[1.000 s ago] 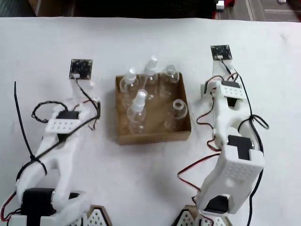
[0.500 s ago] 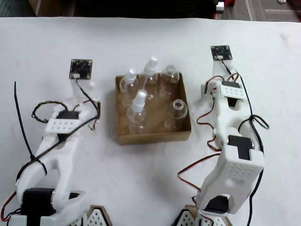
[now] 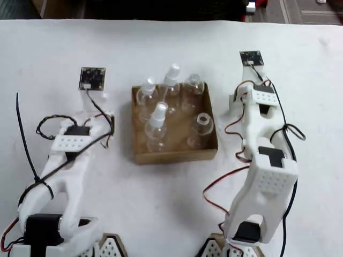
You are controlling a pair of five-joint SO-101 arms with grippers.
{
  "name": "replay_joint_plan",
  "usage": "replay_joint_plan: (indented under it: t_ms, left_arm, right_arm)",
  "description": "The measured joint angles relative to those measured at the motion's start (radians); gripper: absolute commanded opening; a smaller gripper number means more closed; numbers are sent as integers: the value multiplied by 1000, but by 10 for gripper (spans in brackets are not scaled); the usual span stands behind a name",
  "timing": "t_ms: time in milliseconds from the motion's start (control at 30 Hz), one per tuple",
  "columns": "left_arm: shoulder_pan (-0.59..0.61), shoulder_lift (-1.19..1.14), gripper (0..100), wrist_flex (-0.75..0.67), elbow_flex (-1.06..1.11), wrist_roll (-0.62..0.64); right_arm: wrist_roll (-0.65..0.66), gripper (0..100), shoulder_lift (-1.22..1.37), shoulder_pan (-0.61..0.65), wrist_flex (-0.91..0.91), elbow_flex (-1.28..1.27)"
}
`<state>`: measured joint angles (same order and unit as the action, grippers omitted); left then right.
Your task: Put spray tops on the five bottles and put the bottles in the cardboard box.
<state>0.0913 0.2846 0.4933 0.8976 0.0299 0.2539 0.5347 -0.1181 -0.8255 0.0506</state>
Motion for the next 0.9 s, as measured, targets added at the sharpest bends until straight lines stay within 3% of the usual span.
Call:
replay_joint_plan:
  t_ms: [467, 667, 900]
  left_arm:
    - [0, 0, 24, 0, 0, 0]
    - [-3, 0, 24, 0, 0, 0]
    - [-3, 0, 24, 0, 0, 0]
  right_arm:
    - [-28, 20, 6, -26, -46, 34]
    - [-28, 16, 6, -34, -58, 80]
    - [-28, 16, -144, -32, -232, 270]
